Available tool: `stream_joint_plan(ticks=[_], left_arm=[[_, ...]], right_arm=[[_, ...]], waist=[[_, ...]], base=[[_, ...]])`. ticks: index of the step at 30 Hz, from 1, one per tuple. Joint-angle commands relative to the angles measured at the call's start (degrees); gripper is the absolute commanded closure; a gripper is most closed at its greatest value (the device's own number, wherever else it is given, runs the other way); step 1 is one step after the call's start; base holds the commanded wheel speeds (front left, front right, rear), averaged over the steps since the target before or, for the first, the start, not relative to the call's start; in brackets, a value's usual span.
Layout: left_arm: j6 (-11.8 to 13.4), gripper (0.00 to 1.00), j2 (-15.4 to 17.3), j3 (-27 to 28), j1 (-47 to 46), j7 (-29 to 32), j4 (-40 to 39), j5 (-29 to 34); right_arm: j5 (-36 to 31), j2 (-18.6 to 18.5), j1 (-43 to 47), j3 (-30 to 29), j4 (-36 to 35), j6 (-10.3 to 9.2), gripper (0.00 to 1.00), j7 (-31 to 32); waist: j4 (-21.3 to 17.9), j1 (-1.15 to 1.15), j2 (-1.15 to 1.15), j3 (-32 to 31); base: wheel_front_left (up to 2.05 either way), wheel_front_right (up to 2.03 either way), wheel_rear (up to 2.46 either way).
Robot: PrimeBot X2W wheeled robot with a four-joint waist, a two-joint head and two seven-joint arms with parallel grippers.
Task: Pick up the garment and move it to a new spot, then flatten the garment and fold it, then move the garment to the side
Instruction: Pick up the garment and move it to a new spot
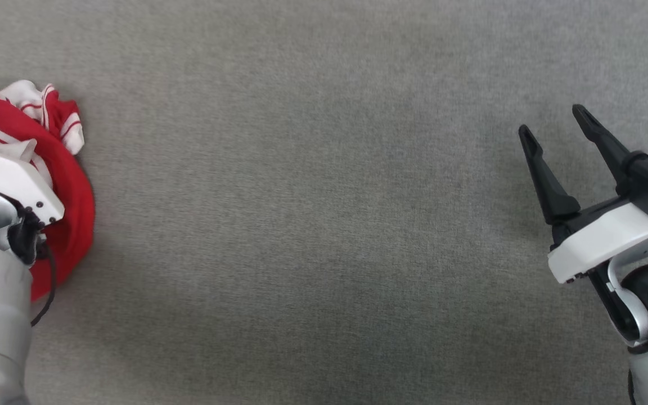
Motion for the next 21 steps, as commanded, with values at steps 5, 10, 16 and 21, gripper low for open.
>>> stream_joint_plan(ticks=[5,10,16,21], left_arm=[[-1.5,1.0,3.1,-2.0,-1.8,-4.2,-0.8,1.9],[-2.3,1.0,5.0,-3.6,-3.0,-7.3,-2.3,3.0],[-3.2,1.0,6.3,-6.1,-5.6,-10.3,-5.5,4.6],[-3.9,1.0,6.9,-8.5,-6.9,-9.7,-8.6,6.0]], right_arm=[[0.4,1.3,2.4,-1.0,1.7,0.0,0.0,-1.8],[0.5,2.6,4.0,-1.6,2.9,0.0,0.0,-3.0],[0.3,4.5,6.4,-2.6,4.5,0.0,0.0,-4.3],[0.7,6.4,8.3,-3.1,5.5,0.0,0.0,-5.4]], waist=[[2.1,0.0,0.0,-5.3],[3.2,0.0,0.0,-8.7],[4.8,0.0,0.0,-13.6],[5.4,0.0,0.0,-17.3]], base=[[0.0,0.0,0.0],[0.0,0.0,0.0],[0.0,0.0,0.0],[0.0,0.0,0.0]])
